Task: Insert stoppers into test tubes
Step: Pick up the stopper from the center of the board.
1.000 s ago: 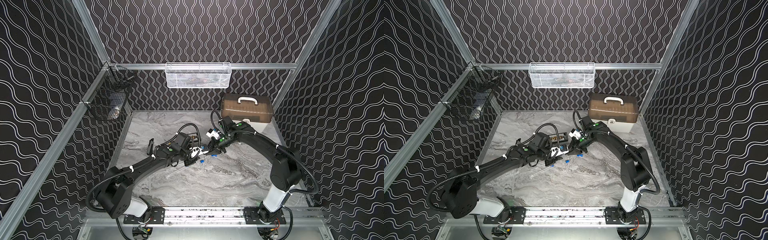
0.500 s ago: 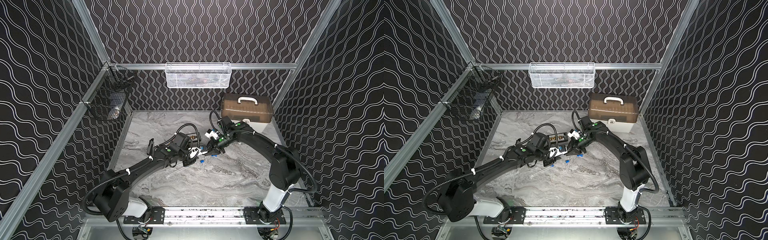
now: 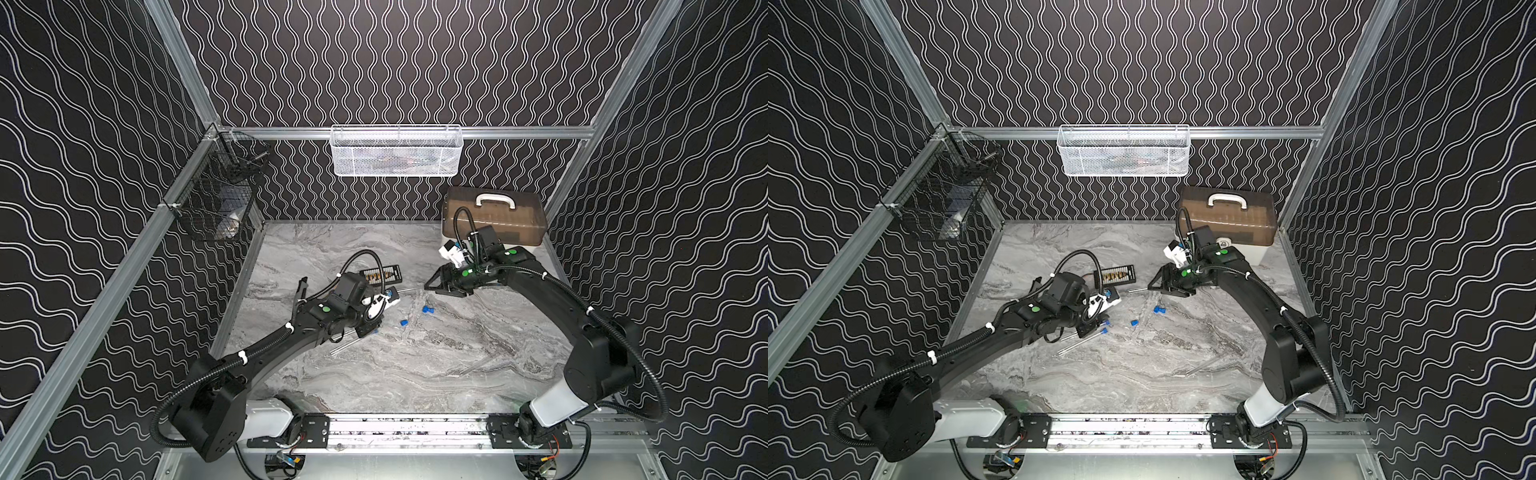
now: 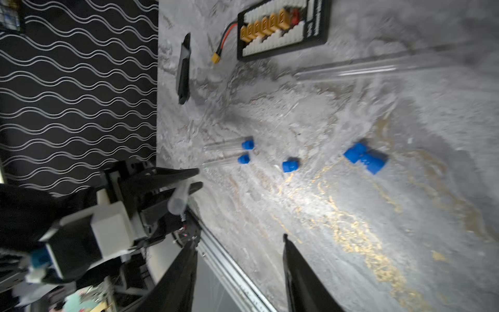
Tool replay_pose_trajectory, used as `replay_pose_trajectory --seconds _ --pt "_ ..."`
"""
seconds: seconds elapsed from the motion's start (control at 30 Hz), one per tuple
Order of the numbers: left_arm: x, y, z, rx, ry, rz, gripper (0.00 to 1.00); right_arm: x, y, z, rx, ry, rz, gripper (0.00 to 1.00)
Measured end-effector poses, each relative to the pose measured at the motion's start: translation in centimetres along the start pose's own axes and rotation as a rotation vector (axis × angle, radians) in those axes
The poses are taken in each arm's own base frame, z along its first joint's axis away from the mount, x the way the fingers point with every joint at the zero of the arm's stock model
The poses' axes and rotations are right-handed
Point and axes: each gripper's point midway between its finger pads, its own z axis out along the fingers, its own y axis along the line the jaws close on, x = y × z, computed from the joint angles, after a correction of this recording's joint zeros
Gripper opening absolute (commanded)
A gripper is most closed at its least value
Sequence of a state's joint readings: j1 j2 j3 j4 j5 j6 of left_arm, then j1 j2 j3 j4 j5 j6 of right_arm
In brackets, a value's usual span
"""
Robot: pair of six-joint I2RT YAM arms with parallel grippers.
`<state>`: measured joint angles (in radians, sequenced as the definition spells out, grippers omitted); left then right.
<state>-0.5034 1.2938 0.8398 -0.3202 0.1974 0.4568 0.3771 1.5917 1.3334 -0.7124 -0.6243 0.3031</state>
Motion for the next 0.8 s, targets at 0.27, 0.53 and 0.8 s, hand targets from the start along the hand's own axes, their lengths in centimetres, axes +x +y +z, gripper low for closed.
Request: replay_pose_trajectory --seconds 0.27,0.53,0.8 --pt "0.2 2.9 -0.8 -0.092 -0.049 -0.207 0.00 -1.0 -4.7 0.3 0.212 -0.101 -0.157 0.52" --pt "0.0 3.6 -0.8 -0.112 -0.070 -0.269 0.00 -1.1 -8.2 2.2 0.321 -0.011 -0.583 0.53" --pt "-0.5 3.5 -0.7 -0.100 -0.092 -0.262 0.00 0.2 -10.6 5.0 0.307 0.141 -0.913 0.50"
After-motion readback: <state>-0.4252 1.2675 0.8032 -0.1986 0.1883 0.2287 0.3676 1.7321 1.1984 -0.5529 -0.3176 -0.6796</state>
